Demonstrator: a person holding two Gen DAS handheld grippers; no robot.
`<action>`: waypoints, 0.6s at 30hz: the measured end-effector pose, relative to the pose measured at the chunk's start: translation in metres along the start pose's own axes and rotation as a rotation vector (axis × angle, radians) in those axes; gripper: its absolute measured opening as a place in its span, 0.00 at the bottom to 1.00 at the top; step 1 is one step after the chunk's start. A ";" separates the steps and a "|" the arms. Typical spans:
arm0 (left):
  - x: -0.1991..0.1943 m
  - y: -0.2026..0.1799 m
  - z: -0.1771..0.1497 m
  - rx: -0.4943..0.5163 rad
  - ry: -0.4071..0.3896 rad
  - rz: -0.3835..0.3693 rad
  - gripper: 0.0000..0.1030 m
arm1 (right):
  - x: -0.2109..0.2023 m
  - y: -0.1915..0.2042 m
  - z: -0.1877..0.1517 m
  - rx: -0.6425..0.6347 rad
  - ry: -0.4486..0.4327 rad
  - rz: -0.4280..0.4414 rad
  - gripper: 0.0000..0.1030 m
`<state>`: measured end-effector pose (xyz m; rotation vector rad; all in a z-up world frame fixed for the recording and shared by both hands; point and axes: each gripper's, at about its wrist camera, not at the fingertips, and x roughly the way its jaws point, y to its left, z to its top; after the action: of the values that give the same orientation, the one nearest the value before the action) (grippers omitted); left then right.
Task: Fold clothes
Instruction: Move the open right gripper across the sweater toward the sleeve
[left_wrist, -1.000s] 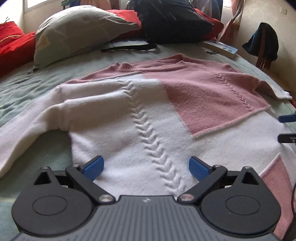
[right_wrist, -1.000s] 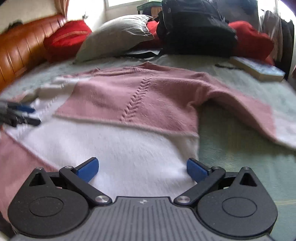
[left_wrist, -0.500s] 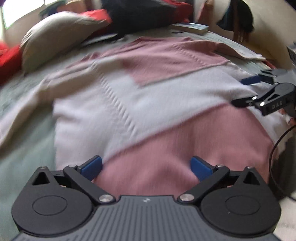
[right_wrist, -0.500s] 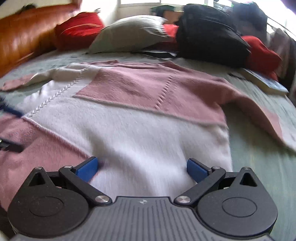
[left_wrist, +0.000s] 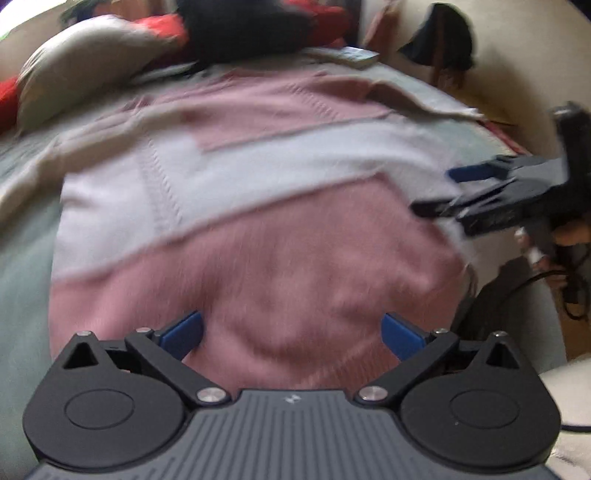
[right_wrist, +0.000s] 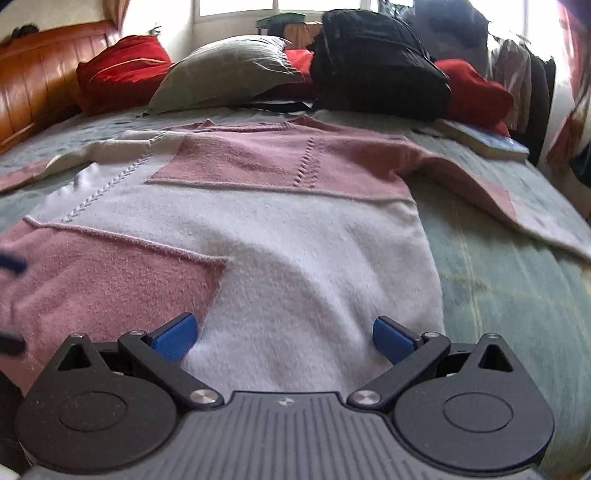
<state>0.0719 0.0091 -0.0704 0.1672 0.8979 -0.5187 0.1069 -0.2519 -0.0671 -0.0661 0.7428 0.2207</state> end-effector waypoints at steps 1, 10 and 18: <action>-0.004 -0.003 -0.007 0.001 0.004 0.007 0.99 | -0.001 -0.002 -0.003 0.014 -0.003 0.007 1.00; -0.058 0.018 0.008 -0.082 -0.086 0.090 0.99 | -0.019 0.002 -0.007 0.016 -0.055 0.035 1.00; 0.004 0.021 0.015 -0.121 0.056 0.179 0.99 | -0.025 0.013 -0.031 -0.061 0.004 0.052 1.00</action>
<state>0.0948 0.0208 -0.0655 0.1507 0.9567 -0.2937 0.0654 -0.2477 -0.0730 -0.1058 0.7421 0.2929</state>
